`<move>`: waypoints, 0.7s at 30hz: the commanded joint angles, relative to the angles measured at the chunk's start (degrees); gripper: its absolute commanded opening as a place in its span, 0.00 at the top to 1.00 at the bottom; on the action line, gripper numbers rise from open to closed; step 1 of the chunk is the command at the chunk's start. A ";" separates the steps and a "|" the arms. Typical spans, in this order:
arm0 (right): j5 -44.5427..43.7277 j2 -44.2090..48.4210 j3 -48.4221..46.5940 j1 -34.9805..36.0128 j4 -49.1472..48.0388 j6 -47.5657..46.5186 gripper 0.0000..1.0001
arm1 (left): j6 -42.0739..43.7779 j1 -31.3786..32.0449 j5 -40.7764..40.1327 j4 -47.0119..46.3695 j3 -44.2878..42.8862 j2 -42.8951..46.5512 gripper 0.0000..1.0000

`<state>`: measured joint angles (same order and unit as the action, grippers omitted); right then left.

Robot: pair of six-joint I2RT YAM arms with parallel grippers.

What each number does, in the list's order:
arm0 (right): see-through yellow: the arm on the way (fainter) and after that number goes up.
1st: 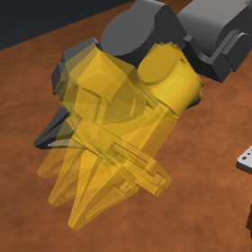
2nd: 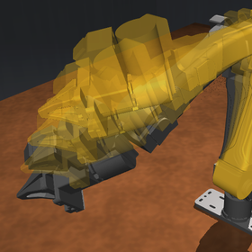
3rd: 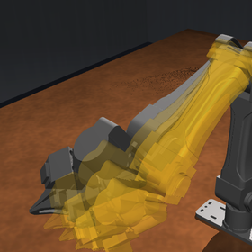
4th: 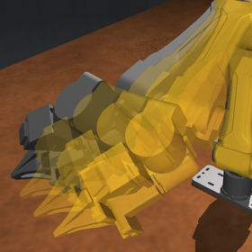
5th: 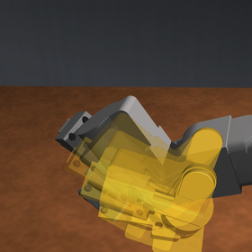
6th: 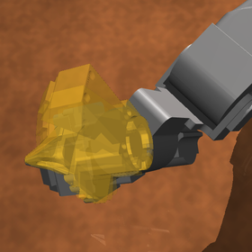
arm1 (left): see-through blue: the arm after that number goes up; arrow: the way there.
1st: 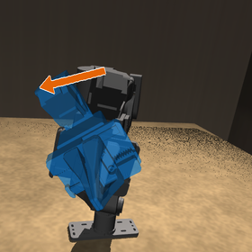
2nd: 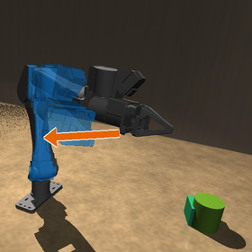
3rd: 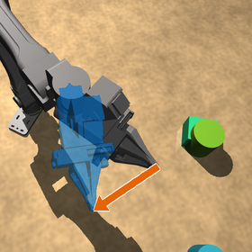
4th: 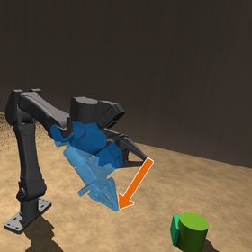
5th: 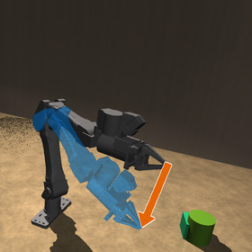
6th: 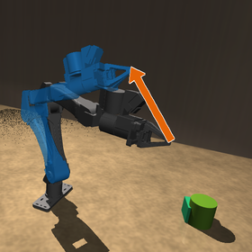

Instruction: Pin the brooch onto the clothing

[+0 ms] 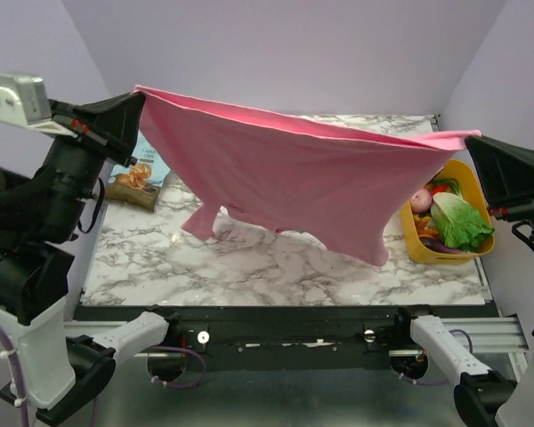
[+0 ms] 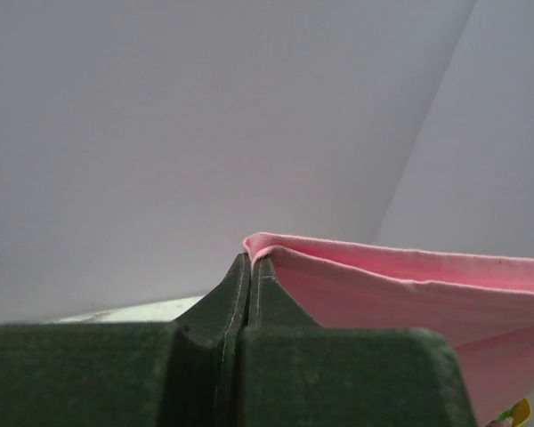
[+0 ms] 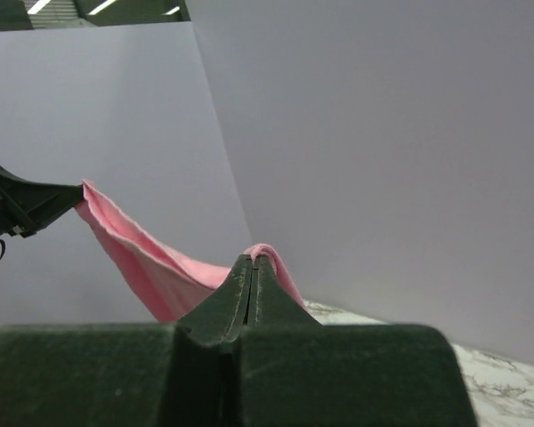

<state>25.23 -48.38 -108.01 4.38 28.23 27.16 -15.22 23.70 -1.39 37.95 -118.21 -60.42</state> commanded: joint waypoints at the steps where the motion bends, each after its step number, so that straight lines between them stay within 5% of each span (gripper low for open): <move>1: 1.48 3.20 0.69 -0.25 -1.95 0.09 0.99 | 0.55 -0.15 3.49 2.38 -2.81 2.76 1.00; 13: -0.45 1.80 2.53 -0.34 2.09 -0.17 0.99 | -0.42 -0.15 2.71 6.77 -5.28 -2.06 1.00; 21: -2.03 -4.08 14.46 -0.25 -1.41 -0.70 1.00 | -0.59 -1.55 -7.05 1.69 10.34 -7.42 1.00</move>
<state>25.23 -47.99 -99.74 4.38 28.62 26.92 -15.64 23.66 -2.11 42.13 -115.42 -64.18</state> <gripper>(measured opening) 0.011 0.012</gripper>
